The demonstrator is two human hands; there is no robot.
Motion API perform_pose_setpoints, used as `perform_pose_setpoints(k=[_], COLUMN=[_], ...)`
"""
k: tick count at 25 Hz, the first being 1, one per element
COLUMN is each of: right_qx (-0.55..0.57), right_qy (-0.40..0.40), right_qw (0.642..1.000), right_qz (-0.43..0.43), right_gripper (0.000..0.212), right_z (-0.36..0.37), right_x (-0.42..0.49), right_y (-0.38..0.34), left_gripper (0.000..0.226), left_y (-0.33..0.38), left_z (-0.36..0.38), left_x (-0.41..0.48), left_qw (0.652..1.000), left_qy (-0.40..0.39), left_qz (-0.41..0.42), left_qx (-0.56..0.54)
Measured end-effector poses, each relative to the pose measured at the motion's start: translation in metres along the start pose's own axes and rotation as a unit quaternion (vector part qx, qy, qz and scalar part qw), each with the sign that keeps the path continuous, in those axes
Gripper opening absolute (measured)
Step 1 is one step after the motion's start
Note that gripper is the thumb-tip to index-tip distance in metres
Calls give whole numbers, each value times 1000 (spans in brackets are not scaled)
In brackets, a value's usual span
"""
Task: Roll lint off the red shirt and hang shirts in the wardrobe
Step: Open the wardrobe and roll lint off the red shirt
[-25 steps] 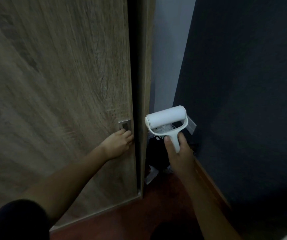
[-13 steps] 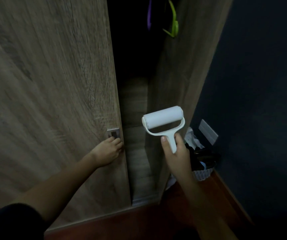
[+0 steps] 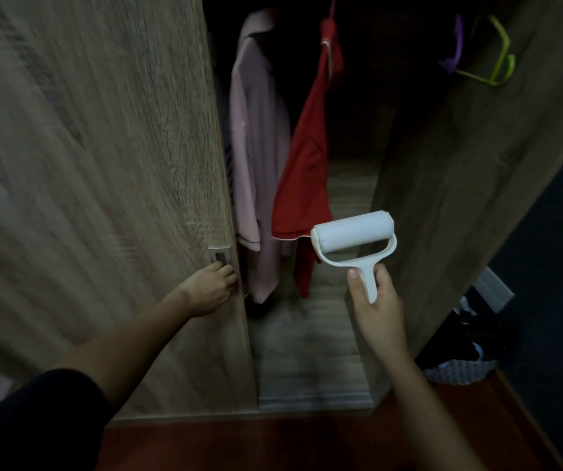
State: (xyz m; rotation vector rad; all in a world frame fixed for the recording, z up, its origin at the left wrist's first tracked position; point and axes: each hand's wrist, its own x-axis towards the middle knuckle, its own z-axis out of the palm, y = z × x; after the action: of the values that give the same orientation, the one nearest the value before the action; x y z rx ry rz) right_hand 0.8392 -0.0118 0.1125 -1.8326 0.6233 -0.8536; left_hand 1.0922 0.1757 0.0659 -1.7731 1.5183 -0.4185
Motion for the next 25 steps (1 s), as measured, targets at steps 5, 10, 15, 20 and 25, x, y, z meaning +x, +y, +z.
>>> perform_pose_setpoints(k=[5,10,15,20,25], right_qx=[5,2,-2,-10,-2], right_qy=[-7,-1,0,10,17], right_qw=[1000,1000,1000,1000,1000], right_qz=[-1,-11,-13,-1,4], right_gripper=[16,13,9,14,12], right_z=[18,25,21,3,-20], right_x=[-12,-20,-21,-12,26], right_y=[-12,-20,-25,-18,-7], left_gripper=[42,39,15,30,60], left_y=[-14,-21,-11,-24,-56], left_z=[24,29,-1,-86,-140], left_x=[-40,-63,-40,32,90], left_qw=[999,992,984,867,599], left_qy=[-8,-81,126,339,257], left_qz=[-35,-60,-89,-232,-446], left_qx=[-10,-70,-90,-283,-614])
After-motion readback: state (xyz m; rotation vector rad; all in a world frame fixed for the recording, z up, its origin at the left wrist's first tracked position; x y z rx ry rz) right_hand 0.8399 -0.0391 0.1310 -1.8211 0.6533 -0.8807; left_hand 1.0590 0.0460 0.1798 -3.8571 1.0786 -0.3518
